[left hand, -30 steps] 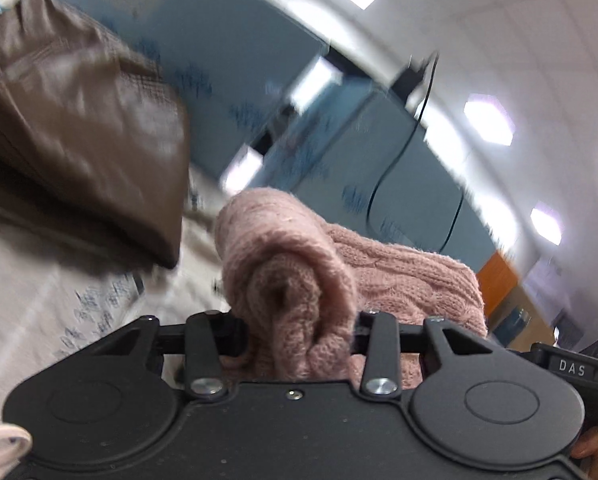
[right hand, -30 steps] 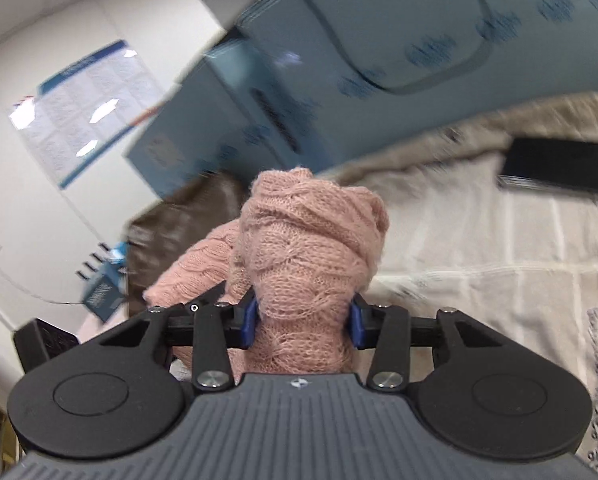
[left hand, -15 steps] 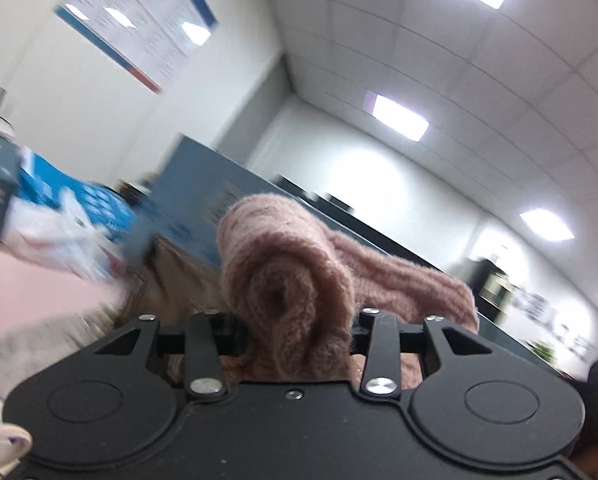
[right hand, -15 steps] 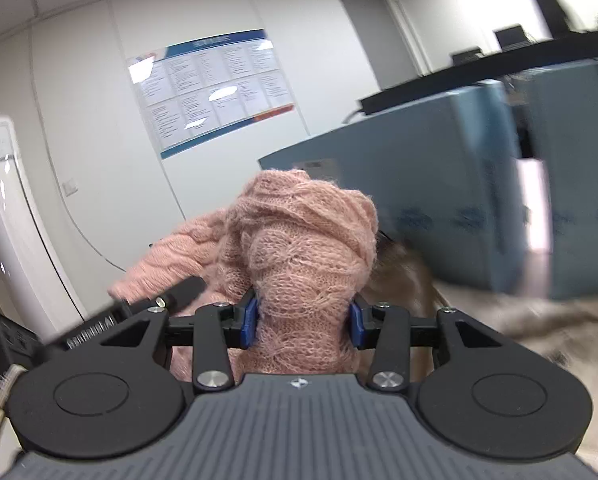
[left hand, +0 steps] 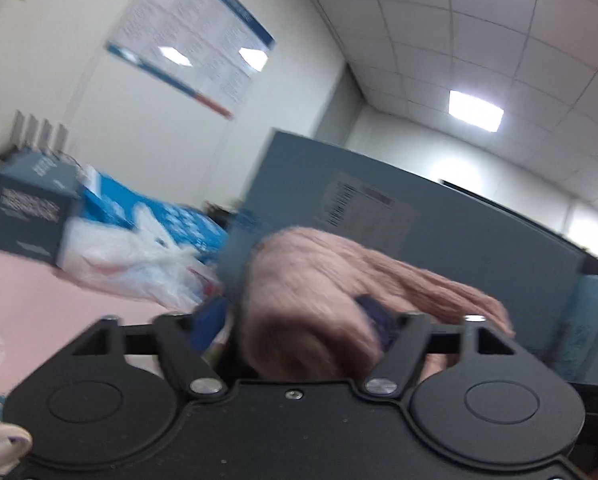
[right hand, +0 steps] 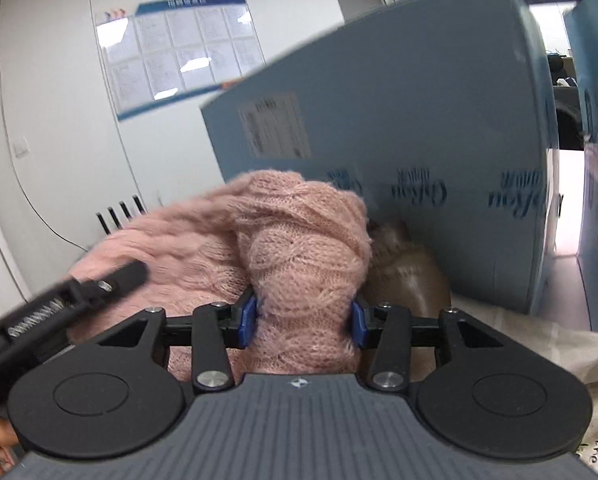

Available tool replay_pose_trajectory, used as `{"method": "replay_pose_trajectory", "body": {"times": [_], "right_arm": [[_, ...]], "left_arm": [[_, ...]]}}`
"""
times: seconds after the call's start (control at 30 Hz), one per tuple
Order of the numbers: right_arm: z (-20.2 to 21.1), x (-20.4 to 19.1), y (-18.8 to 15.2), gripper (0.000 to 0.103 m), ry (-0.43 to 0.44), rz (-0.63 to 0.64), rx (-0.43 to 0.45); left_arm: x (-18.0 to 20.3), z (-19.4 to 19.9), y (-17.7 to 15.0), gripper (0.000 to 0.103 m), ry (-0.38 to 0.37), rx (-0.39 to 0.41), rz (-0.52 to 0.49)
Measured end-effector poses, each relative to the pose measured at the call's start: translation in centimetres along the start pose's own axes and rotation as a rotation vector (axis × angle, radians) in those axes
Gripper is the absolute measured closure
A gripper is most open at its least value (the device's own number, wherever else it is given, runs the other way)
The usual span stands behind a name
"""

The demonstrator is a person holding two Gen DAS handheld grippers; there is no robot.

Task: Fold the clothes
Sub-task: 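Lift the folded sweater with both grippers and carry it toward the brown jacket, then lower the sweater onto the folded brown jacket and open both grippers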

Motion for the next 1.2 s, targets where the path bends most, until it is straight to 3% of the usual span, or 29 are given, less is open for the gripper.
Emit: {"method": "replay_pose_trajectory", "body": {"times": [0.07, 0.13, 0.3, 0.37, 0.5, 0.63, 0.8, 0.93, 1.1, 1.2], "right_arm": [[-0.9, 0.5, -0.5, 0.052, -0.013, -0.017, 0.006], [-1.8, 0.9, -0.8, 0.045, -0.018, -0.027, 0.008], [-3.2, 1.3, -1.4, 0.038, -0.026, -0.023, -0.003], [-3.5, 1.2, -1.5, 0.037, -0.028, -0.019, -0.007], [-2.6, 1.1, -0.5, 0.021, -0.053, -0.003, -0.005], [-0.6, 1.0, 0.2, 0.019, -0.067, -0.010, -0.029], [2.1, 0.3, 1.1, 0.018, -0.101, -0.008, -0.048], [5.1, -0.4, 1.6, 0.016, -0.119, 0.004, -0.060], [10.0, -0.6, 1.0, 0.015, -0.137, -0.034, -0.066], [12.1, -0.9, 0.0, 0.015, -0.141, -0.047, -0.121]], "left_arm": [[-0.6, -0.3, -0.1, 0.004, 0.040, 0.009, -0.011], [-1.4, -1.2, -0.4, 0.000, 0.068, -0.044, 0.014], [-2.6, -2.8, -2.0, 0.000, 0.117, -0.141, 0.010], [-2.4, -2.4, -1.9, 0.000, 0.110, -0.128, 0.010], [-2.4, -1.4, -1.1, 0.000, 0.074, -0.085, 0.048], [-2.3, -0.7, -0.2, 0.000, 0.039, -0.015, 0.039], [-1.4, 1.1, 1.2, 0.000, 0.061, 0.091, -0.075], [-0.5, 3.5, 3.0, 0.000, 0.093, 0.120, -0.169], [0.8, 7.3, 4.0, 0.000, 0.093, 0.025, -0.231], [1.9, 9.6, 3.7, 0.000, 0.098, -0.039, -0.281]]}}
Point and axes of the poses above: each gripper's, at about its wrist camera, not at the fingertips, and z roughly against the way its jaws point, x to its right, y to its top, the point moved 2 cm from there along -z, roughly the way its jaws point, and after that the axes turned 15 degrees about x, right-handed, at the moved point
